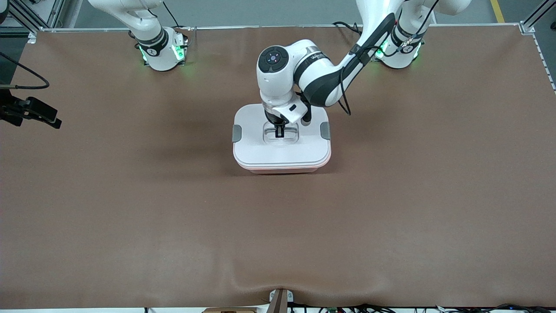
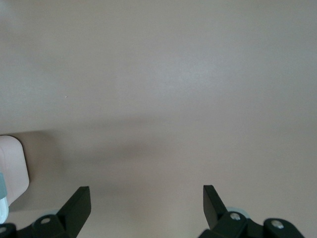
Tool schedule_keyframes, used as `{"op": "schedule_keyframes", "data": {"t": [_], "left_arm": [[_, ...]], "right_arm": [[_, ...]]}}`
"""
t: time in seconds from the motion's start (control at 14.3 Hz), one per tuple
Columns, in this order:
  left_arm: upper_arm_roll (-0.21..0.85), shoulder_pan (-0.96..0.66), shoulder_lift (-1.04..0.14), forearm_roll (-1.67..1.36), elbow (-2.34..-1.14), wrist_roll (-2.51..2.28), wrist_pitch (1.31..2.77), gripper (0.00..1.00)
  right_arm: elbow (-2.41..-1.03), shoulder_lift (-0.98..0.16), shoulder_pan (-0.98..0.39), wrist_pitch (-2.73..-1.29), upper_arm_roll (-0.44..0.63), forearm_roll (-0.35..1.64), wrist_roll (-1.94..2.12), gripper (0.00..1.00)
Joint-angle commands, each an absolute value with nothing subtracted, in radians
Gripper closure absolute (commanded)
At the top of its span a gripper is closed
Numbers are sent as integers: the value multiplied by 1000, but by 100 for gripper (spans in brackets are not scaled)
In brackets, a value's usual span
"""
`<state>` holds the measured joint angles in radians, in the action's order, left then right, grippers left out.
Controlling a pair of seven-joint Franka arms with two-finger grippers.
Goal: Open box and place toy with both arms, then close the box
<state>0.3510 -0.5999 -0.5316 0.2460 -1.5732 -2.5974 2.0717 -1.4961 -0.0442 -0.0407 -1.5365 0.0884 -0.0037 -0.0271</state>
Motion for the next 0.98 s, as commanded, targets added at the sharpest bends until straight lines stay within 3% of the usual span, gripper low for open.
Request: {"op": "schedule_keyframes", "data": {"t": [0.0, 0.91], "left_arm": [[351, -604, -541, 284, -1566, -2608, 2072, 100], [351, -597, -549, 284, -1566, -2576, 2059, 100]], "right_arm": [[-1480, -49, -38, -1523, 77, -2, -40, 0], [-1482, -49, -28, -1522, 77, -2, -34, 0]]}}
